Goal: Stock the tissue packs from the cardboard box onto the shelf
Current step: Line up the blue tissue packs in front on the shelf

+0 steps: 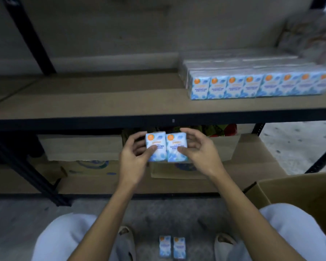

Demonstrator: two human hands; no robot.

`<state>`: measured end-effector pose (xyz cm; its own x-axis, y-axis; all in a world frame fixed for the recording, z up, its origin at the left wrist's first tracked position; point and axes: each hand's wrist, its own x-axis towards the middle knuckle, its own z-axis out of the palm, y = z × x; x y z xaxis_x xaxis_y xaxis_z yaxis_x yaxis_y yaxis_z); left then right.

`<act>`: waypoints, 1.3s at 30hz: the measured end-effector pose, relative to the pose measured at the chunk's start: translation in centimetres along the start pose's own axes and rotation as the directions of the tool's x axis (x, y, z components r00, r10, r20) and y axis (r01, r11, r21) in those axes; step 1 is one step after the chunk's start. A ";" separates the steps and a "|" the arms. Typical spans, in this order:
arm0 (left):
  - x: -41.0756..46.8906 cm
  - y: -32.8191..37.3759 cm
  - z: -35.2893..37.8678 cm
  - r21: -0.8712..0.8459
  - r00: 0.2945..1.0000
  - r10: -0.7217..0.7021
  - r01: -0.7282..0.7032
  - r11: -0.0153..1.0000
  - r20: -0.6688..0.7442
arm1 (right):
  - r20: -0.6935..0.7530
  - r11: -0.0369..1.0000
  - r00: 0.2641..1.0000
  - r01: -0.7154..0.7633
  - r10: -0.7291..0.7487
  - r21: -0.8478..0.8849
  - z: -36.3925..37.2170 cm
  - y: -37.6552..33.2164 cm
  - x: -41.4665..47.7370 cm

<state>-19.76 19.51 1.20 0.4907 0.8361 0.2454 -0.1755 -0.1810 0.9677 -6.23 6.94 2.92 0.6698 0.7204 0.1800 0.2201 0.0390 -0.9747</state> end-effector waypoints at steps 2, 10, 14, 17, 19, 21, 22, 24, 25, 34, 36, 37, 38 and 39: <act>1.3 2.6 0.1 -0.015 0.998 0.070 -0.070 0.997 -0.002 | -0.015 0.998 0.998 0.065 -0.065 0.000 -0.2 -2.7 1.0; 8.1 8.8 1.1 0.059 0.982 0.187 -0.187 0.981 0.008 | -0.042 0.990 0.991 0.125 -0.128 -0.059 -0.3 -9.5 6.4; 11.3 8.9 1.8 0.184 0.983 0.182 -0.179 0.966 0.002 | -0.082 0.974 0.987 0.124 -0.141 -0.190 -0.2 -9.9 9.1; 12.9 8.2 2.1 0.287 0.989 0.149 -0.137 0.948 -0.020 | -0.076 0.955 0.987 0.119 -0.145 -0.271 0.0 -9.4 10.8; 13.8 7.6 2.1 0.351 0.994 0.107 -0.090 0.932 -0.029 | -0.068 0.943 0.989 0.101 -0.129 -0.318 0.2 -8.9 11.7; 14.3 7.0 2.1 0.396 0.996 0.091 -0.074 0.915 -0.024 | -0.060 0.935 0.991 0.088 -0.115 -0.344 0.5 -8.1 12.4; 14.5 6.7 2.1 0.413 0.995 0.093 -0.075 0.908 -0.024 | -0.060 0.928 0.991 0.089 -0.119 -0.362 0.7 -7.6 12.7; 14.7 6.3 2.2 0.446 0.995 0.091 -0.067 0.892 -0.034 | -0.073 0.904 0.989 0.085 -0.127 -0.419 1.0 -6.7 13.3; 14.8 6.2 2.2 0.466 0.995 0.090 -0.061 0.883 -0.041 | -0.082 0.890 0.988 0.081 -0.131 -0.449 1.1 -6.4 13.4; 14.8 6.0 2.1 0.537 0.994 0.089 -0.110 0.837 0.066 | -0.072 0.838 0.978 0.130 -0.197 -0.530 1.5 -5.7 13.3; 14.6 5.9 1.3 0.497 0.991 0.057 -0.111 0.861 0.123 | -0.028 0.816 0.977 0.160 -0.211 -0.556 1.4 -5.8 12.8; 14.5 5.7 0.9 0.490 0.986 0.046 -0.118 0.864 0.158 | -0.006 0.800 0.979 0.165 -0.206 -0.577 1.4 -5.8 12.6; 14.3 5.6 0.5 0.500 0.980 0.035 -0.129 0.856 0.194 | 0.013 0.781 0.980 0.167 -0.199 -0.602 1.4 -5.8 12.4; 14.2 5.5 0.3 0.519 0.974 0.022 -0.139 0.844 0.224 | 0.031 0.758 0.981 0.168 -0.191 -0.630 1.4 -5.8 12.3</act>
<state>-13.54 30.26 10.05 0.6656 0.6943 0.2738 0.2264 -0.5374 0.8123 -0.30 16.56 10.63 0.5930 0.7208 0.3589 0.7261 -0.2860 -0.6253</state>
